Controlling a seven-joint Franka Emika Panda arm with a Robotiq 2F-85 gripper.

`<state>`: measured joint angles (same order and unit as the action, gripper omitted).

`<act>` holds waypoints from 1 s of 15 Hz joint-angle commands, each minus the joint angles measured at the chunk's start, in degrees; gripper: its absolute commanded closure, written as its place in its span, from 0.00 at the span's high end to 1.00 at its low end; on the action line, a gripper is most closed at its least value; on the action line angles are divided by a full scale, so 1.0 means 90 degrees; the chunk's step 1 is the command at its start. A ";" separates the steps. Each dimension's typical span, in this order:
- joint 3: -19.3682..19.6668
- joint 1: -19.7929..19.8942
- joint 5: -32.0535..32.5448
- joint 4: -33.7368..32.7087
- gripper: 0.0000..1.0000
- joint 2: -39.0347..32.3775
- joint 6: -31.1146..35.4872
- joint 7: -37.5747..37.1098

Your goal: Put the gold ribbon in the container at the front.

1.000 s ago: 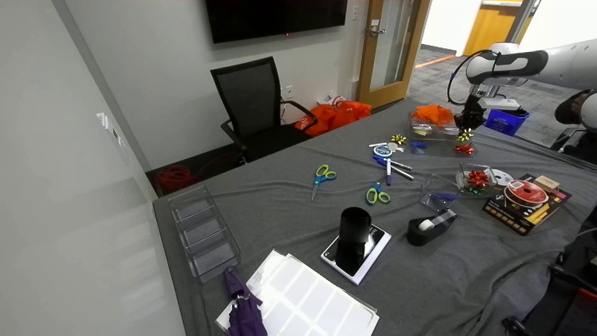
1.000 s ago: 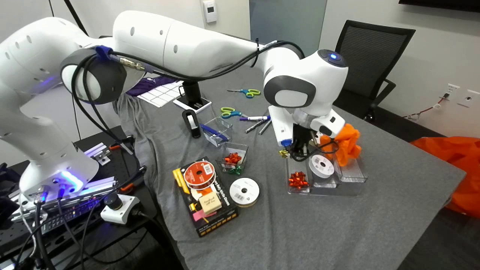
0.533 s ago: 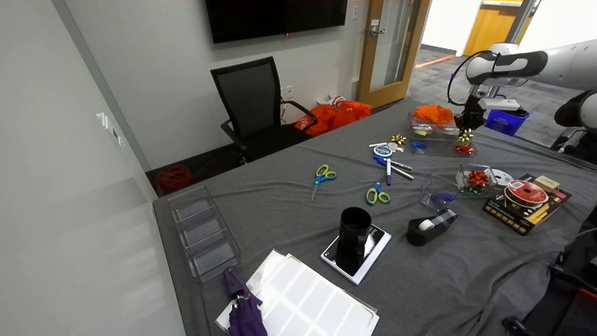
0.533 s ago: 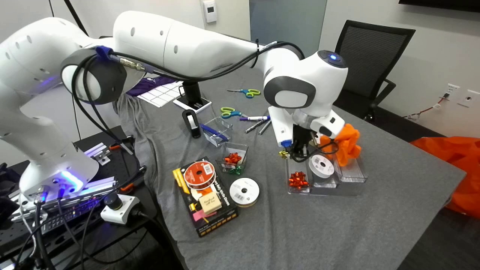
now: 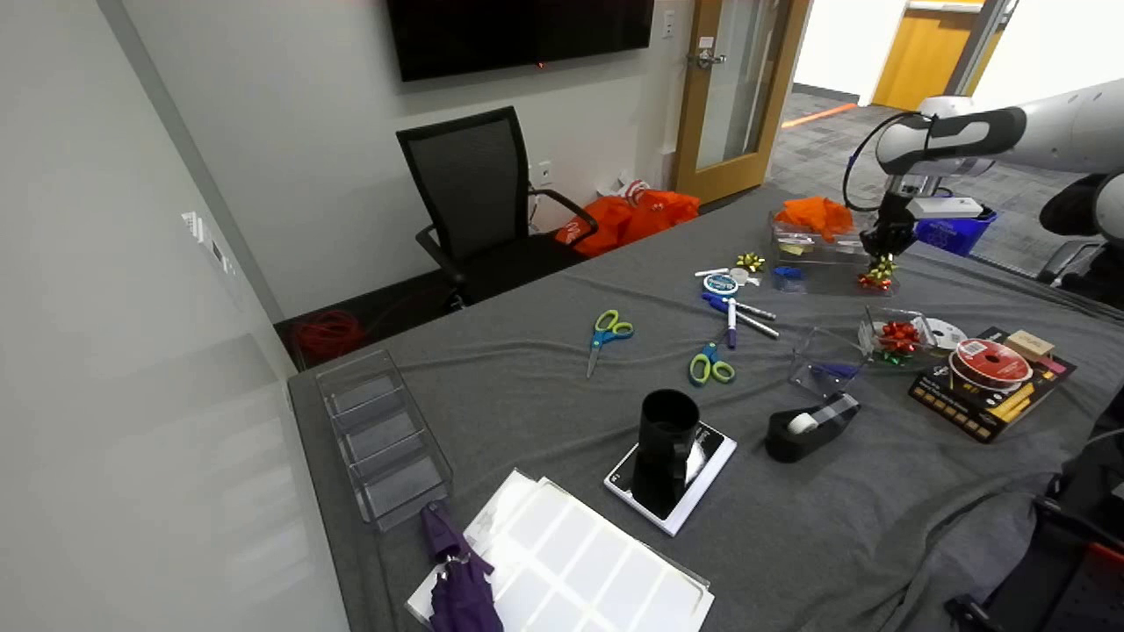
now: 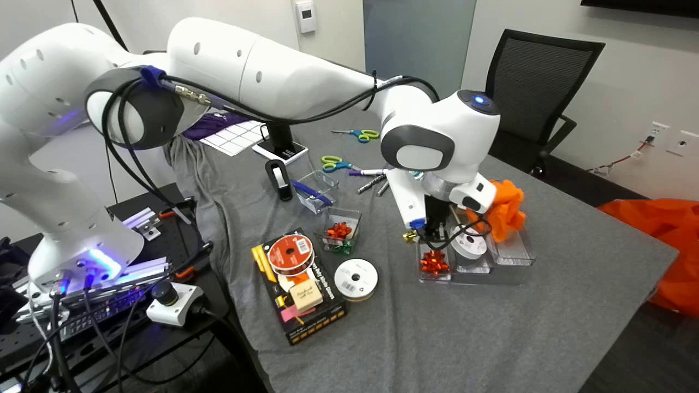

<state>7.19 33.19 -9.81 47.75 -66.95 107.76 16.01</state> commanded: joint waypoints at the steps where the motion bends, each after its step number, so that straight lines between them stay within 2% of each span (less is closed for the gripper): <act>1: -0.0030 -0.0056 -0.0007 0.1200 0.01 0.0778 0.0352 0.0352; 7: -0.0016 -0.0203 0.0044 0.2626 0.01 0.1870 0.0530 0.0578; 15: 0.0024 -0.0215 0.0219 0.4814 0.01 0.3048 0.1205 0.1019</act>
<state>7.04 31.61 -8.37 79.86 -46.18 114.79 22.79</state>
